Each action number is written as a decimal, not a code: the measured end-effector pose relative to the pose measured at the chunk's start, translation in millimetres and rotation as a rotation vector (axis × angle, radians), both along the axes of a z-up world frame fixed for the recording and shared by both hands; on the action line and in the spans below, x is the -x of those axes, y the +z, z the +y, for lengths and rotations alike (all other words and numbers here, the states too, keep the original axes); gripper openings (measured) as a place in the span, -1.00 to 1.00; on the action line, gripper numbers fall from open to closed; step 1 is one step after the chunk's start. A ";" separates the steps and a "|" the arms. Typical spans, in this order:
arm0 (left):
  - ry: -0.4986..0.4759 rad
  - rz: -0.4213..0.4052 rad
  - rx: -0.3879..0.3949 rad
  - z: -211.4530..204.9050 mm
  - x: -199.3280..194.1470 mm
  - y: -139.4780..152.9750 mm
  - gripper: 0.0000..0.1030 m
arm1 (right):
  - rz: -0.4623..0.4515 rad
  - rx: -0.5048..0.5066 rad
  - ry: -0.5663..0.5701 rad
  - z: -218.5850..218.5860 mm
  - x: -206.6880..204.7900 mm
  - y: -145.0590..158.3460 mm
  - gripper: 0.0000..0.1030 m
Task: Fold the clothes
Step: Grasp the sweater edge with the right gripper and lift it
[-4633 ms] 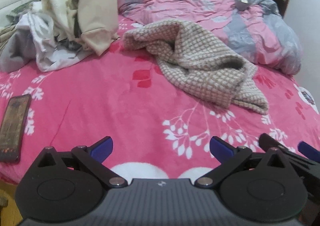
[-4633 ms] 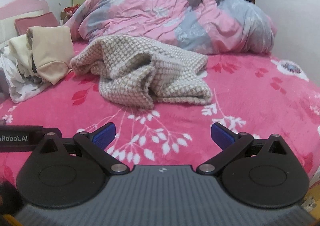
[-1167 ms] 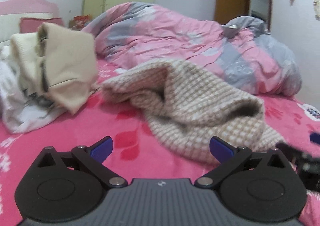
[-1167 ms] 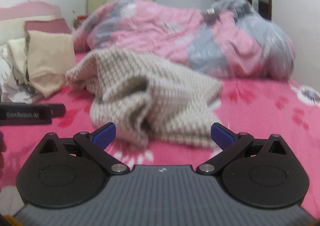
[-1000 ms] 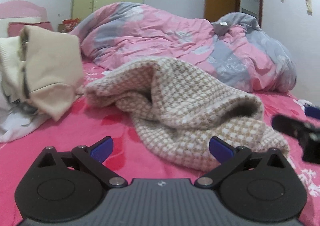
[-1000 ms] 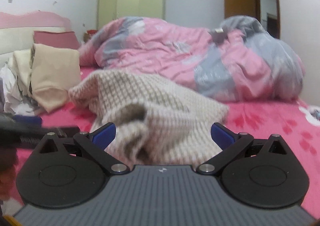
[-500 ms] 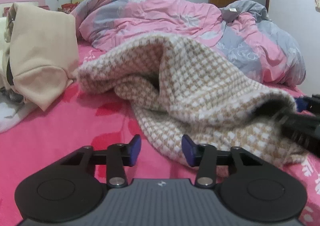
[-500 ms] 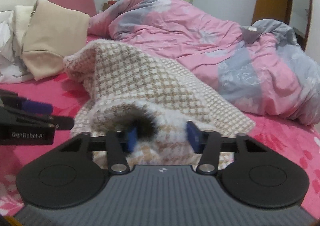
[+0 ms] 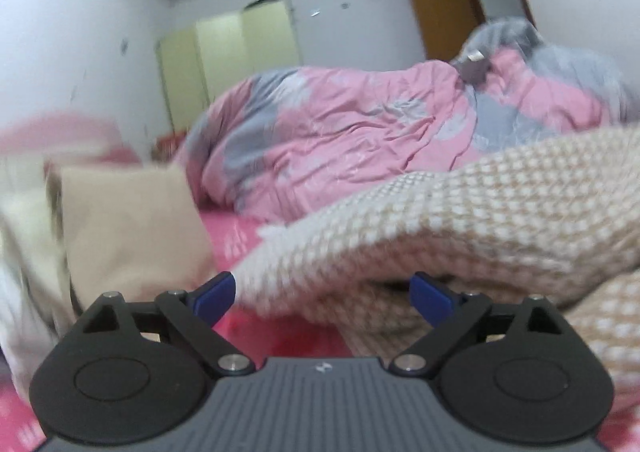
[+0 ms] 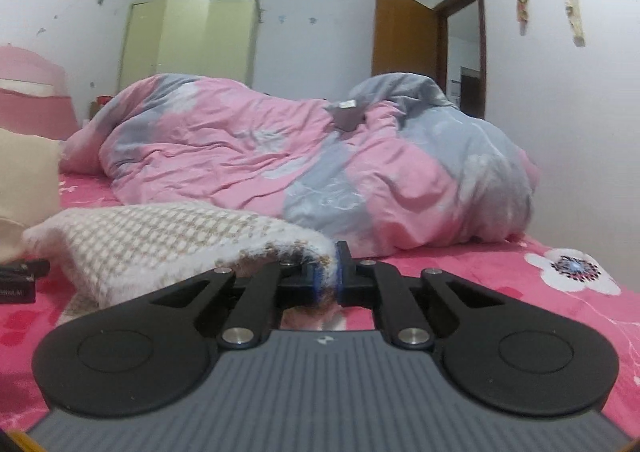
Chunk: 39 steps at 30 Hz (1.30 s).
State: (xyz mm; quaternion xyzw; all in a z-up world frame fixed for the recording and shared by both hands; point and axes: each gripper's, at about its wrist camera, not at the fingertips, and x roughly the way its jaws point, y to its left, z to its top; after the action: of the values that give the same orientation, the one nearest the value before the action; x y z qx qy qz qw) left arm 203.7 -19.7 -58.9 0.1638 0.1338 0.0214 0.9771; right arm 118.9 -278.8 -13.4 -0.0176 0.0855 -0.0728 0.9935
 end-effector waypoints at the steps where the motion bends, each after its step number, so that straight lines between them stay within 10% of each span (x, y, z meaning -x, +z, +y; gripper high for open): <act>1: -0.009 0.000 -0.050 -6.0 -5.7 -3.6 0.85 | -0.003 -0.010 0.001 -2.6 0.9 -1.2 -0.90; 7: -0.026 -0.009 -0.231 -26.0 -35.6 -22.2 0.60 | -0.055 -0.039 0.045 -2.4 8.2 4.5 -0.90; 12: 0.004 -0.047 -0.152 -24.6 -41.0 -10.8 -0.34 | -0.104 -0.031 0.081 1.4 14.2 14.6 -0.90; 15: -0.007 -0.090 -0.050 -19.0 -29.3 4.1 -0.53 | -0.133 -0.011 0.084 3.8 18.1 21.7 -0.91; 39: -0.140 -0.334 0.174 17.7 246.6 149.6 -0.65 | -0.402 -0.002 0.159 -23.7 229.0 128.9 -0.91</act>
State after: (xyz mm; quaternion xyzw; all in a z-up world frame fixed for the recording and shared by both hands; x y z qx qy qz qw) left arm -42.9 -2.0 90.7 0.0817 -0.0405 -0.0311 0.9953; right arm -110.1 -302.5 115.5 -0.0085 -0.1158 0.0041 0.9932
